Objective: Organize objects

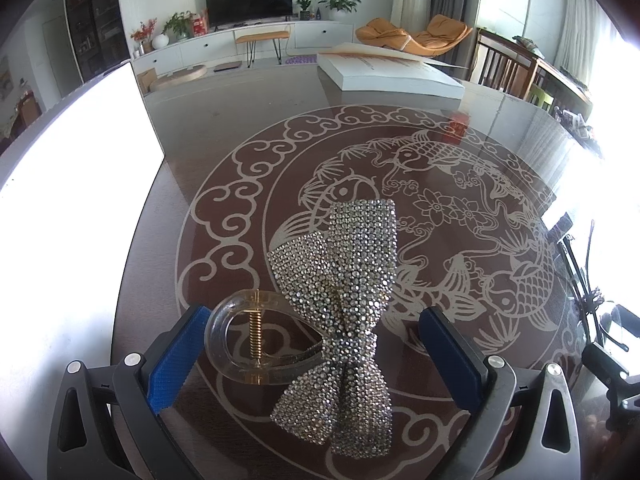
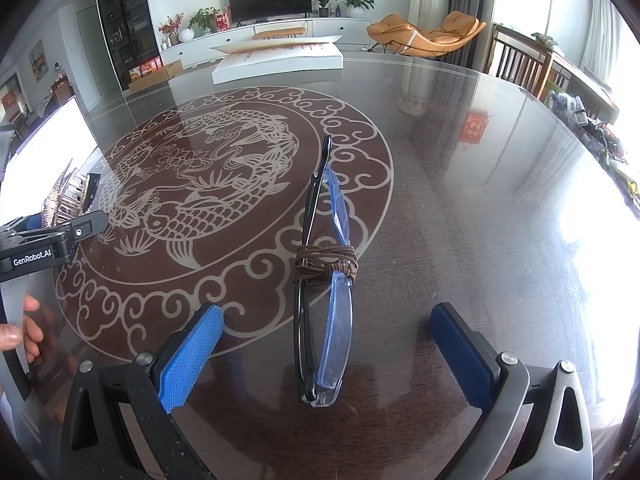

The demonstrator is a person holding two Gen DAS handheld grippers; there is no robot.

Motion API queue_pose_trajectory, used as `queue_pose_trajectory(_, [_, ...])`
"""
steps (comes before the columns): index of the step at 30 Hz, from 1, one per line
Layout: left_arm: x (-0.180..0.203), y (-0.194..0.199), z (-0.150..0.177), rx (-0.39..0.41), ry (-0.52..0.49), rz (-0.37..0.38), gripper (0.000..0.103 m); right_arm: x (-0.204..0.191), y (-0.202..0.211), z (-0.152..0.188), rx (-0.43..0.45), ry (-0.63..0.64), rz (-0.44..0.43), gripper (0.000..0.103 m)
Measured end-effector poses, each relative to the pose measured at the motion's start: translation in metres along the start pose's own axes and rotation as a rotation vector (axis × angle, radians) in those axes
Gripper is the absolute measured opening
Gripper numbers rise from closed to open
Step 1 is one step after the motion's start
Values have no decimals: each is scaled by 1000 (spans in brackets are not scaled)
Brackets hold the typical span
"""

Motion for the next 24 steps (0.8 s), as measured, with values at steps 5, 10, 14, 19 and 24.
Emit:
queue_pose_trajectory(5, [10,-2,0,-118,-70,37,103,14,4,-10,-82,-85,-129,103])
queue_pose_trajectory(10, [16,-6,-5,-164,-104,54,103,-6,-14,-36,-213,-54,-100,98])
queue_pose_trajectory(14, [15,6,-12,-105,-116,83,52,-21,-14,-41,-222,90,41,38])
queue_pose_trajectory(19, [10,31,-4,-45,-22,151,52,-10,6,-33,-232,-5,-21,30])
queue_pose_trajectory(24, [11,93,14,58,47,269,52,-15,52,-32,-193,-63,-155,30])
Point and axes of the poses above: each gripper's, at about its wrist camera, not at the fingertips, and y roughly against the way its jaws point, x to its right, z to its underside, the point moved 6 cm from there along -y, roughly the way its jaws point, and after that the axes turned 2 degrees about z, right-handed, at the moved point
